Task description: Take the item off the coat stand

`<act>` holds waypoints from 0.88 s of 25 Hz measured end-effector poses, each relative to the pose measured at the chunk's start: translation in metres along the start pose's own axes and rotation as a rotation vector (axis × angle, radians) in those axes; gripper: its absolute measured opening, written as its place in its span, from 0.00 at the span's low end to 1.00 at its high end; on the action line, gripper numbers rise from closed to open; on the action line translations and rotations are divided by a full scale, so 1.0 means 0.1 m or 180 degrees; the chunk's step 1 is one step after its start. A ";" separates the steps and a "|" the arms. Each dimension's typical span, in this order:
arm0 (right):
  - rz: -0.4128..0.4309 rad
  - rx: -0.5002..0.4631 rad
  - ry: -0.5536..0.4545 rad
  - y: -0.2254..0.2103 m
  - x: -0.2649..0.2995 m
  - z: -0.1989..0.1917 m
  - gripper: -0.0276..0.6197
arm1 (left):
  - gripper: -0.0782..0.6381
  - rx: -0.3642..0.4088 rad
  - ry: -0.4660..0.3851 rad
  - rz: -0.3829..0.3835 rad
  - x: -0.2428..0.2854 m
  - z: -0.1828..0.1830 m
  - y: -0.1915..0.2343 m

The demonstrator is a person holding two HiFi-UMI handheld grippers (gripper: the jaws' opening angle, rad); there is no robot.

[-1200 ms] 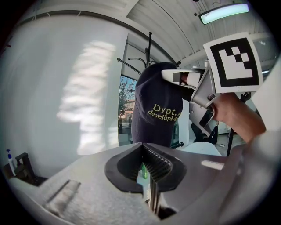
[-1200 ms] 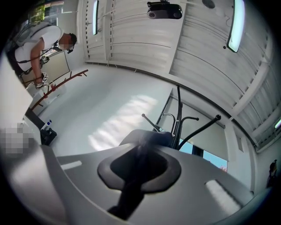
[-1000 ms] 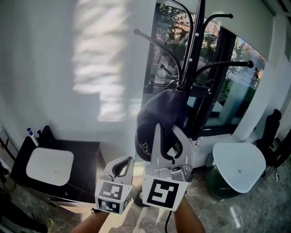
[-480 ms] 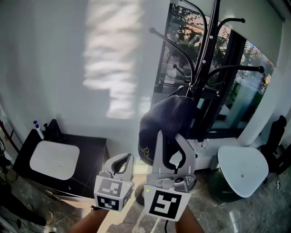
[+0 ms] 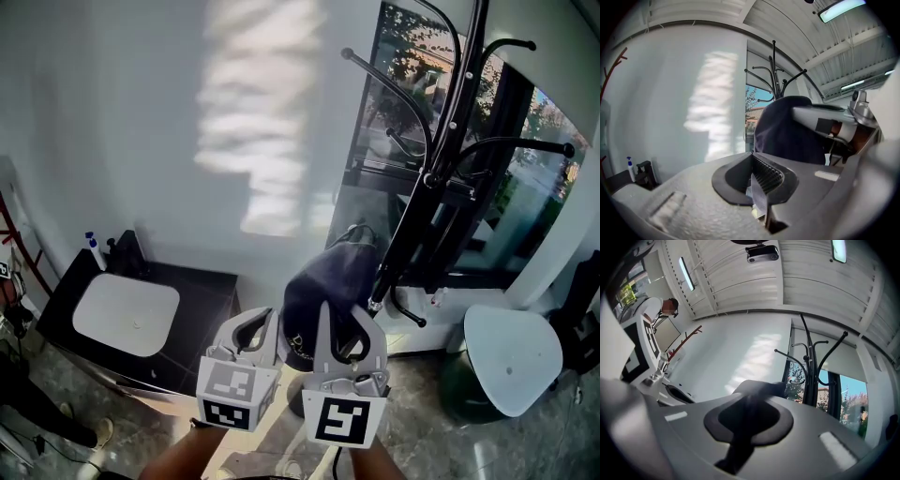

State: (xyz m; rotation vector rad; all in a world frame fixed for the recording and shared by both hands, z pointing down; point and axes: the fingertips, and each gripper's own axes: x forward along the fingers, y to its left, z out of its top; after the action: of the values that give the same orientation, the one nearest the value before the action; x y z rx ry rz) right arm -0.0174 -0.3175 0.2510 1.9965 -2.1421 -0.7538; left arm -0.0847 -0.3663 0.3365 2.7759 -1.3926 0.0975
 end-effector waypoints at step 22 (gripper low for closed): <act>0.0496 0.0862 0.0450 0.45 0.12 -0.72 0.09 | 0.10 0.0149 0.0055 0.0223 -0.13 -0.05 0.06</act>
State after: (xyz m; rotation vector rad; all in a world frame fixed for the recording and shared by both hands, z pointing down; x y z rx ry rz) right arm -0.0302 -0.3486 0.3301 1.9018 -2.3845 -0.3035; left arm -0.0979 -0.3594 0.3408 2.7564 -1.5029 0.1576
